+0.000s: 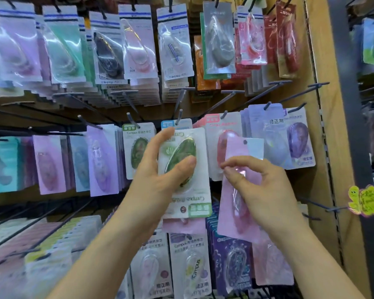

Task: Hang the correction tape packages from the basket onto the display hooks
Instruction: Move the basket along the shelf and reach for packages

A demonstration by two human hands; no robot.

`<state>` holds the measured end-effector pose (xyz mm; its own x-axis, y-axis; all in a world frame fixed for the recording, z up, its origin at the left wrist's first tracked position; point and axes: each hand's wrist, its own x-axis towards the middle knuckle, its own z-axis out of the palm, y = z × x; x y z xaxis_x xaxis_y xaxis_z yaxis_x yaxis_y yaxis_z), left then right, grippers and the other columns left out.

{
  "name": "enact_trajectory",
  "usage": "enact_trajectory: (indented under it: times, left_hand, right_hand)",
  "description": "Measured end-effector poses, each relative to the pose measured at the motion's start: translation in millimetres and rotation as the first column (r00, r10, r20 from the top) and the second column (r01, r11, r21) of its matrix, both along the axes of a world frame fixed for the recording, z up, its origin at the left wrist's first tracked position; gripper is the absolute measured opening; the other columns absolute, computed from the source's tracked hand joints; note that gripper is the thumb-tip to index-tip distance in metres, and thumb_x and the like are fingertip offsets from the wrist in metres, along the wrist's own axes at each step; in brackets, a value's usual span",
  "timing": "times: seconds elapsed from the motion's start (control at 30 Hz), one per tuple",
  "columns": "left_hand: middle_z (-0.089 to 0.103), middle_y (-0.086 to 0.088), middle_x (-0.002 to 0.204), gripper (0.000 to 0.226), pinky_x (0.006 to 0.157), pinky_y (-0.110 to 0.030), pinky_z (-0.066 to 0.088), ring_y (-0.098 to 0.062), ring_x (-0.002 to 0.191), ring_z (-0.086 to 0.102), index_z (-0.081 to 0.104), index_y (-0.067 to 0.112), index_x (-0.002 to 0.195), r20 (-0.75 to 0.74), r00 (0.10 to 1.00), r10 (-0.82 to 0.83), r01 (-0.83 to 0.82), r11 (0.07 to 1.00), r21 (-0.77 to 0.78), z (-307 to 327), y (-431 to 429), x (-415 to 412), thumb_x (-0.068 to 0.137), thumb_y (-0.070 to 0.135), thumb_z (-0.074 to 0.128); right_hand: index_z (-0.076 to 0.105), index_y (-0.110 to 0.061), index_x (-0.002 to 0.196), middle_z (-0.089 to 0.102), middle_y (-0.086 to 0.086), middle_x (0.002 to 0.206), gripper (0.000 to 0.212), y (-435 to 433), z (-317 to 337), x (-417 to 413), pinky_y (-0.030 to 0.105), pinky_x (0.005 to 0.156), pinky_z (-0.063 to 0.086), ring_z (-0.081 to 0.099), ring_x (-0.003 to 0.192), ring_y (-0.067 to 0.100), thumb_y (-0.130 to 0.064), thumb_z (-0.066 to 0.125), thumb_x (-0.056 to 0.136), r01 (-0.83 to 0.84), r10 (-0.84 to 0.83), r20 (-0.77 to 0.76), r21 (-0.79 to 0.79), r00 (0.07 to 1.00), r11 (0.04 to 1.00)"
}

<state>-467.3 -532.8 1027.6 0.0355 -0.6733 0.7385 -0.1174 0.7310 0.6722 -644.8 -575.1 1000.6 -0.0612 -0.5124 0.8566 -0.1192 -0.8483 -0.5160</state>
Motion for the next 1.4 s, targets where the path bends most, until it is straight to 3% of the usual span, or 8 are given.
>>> enact_trajectory:
  times: [0.1, 0.27, 0.57, 0.77, 0.9, 1.0, 1.23, 1.4]
  left_hand:
    - [0.067, 0.000, 0.125, 0.074, 0.083, -0.049, 0.056, -0.025, 0.103, 0.069, 0.045, 0.051, 0.133, -0.169, 0.982, -0.081, 0.082, 0.997, -0.001, -10.6, 3.1, -9.3, 0.071, 0.033, 0.082]
    - [0.069, 0.005, 0.122, 0.084, 0.093, -0.048, 0.056, -0.020, 0.108, 0.069, 0.030, 0.052, 0.142, -0.228, 0.971, -0.078, 0.065, 0.996, -0.065, -20.3, 12.1, -19.8, 0.075, 0.029, 0.075]
    - [0.072, -0.002, 0.114, 0.083, 0.082, -0.041, 0.060, -0.019, 0.096, 0.071, 0.040, 0.031, 0.141, -0.377, 0.926, -0.025, 0.000, 0.998, -0.065, -26.4, 20.8, -11.1, 0.066, 0.023, 0.075]
    - [0.073, 0.000, 0.089, 0.067, 0.070, -0.036, 0.058, -0.017, 0.080, 0.071, 0.045, 0.023, 0.114, -0.409, 0.912, 0.017, -0.026, 1.000, -0.017, -15.8, 27.9, 7.0, 0.057, 0.022, 0.080]
    - [0.065, -0.005, 0.079, 0.049, 0.055, -0.029, 0.056, -0.016, 0.065, 0.067, 0.043, 0.017, 0.094, -0.341, 0.940, 0.024, -0.009, 0.999, 0.045, -3.1, 32.4, 30.5, 0.059, 0.018, 0.077]
    - [0.073, -0.006, 0.082, 0.058, 0.054, -0.032, 0.057, -0.020, 0.068, 0.071, 0.054, 0.019, 0.112, -0.264, 0.962, -0.063, 0.104, 0.984, 0.143, 0.6, 40.2, 46.7, 0.061, 0.005, 0.078]
    - [0.075, -0.010, 0.102, 0.046, 0.077, -0.027, 0.057, -0.023, 0.091, 0.072, 0.073, 0.024, 0.098, 0.375, 0.924, -0.075, -0.027, 0.966, 0.259, 14.2, 55.8, 81.6, 0.056, 0.013, 0.090]
    - [0.076, -0.008, 0.092, 0.036, 0.070, -0.023, 0.055, -0.017, 0.083, 0.072, 0.074, 0.014, 0.091, 0.428, 0.903, -0.040, -0.058, 0.976, 0.212, 17.9, 59.8, 84.2, 0.058, 0.014, 0.089]
  right_hand:
    - [0.078, -0.037, 0.085, 0.074, -0.015, 0.098, 0.025, 9.6, -9.4, 16.4, 0.025, 0.102, 0.042, 0.058, 0.113, 0.004, -0.044, 0.057, 0.096, -0.087, 0.090, -0.042, 0.073, 0.995, 0.994]
    - [0.079, -0.016, 0.091, 0.078, -0.002, 0.093, 0.030, 32.6, -10.4, 25.9, 0.015, 0.074, 0.053, 0.074, 0.090, 0.010, -0.038, 0.059, 0.087, -0.484, 0.488, 0.001, 0.126, 0.873, 0.866]
    - [0.071, -0.037, 0.114, 0.063, 0.009, 0.124, 0.065, 27.6, -32.2, 43.1, 0.042, 0.096, 0.054, 0.066, 0.111, 0.021, -0.053, 0.088, 0.054, -0.370, 0.408, -0.105, 0.260, 0.907, 0.892]
    - [0.076, -0.026, 0.094, 0.074, 0.011, 0.095, 0.034, 31.6, -32.5, 54.7, 0.031, 0.067, 0.057, 0.071, 0.080, 0.017, -0.025, 0.076, 0.060, -0.468, 0.459, 0.093, 0.231, 0.883, 0.853]
    - [0.079, -0.023, 0.084, 0.077, 0.007, 0.088, 0.026, 34.7, -27.2, 48.8, 0.030, 0.063, 0.056, 0.072, 0.077, 0.020, -0.009, 0.082, 0.063, -0.572, 0.527, 0.239, 0.197, 0.816, 0.796]
    - [0.079, -0.020, 0.084, 0.077, 0.009, 0.088, 0.017, 37.2, -24.3, 49.8, 0.029, 0.059, 0.055, 0.071, 0.072, 0.020, -0.011, 0.079, 0.070, -0.607, 0.543, 0.299, 0.191, 0.785, 0.772]
    - [0.078, -0.013, 0.083, 0.074, 0.015, 0.080, 0.018, 41.1, -21.2, 56.4, 0.028, 0.053, 0.053, 0.064, 0.062, 0.024, -0.016, 0.067, 0.069, -0.648, 0.594, 0.264, 0.238, 0.760, 0.723]
    - [0.078, -0.013, 0.099, 0.074, 0.017, 0.105, 0.037, 45.0, -10.6, 63.4, 0.036, 0.080, 0.059, 0.072, 0.094, 0.026, -0.043, 0.070, 0.079, -0.784, 0.746, 0.254, 0.298, 0.615, 0.545]
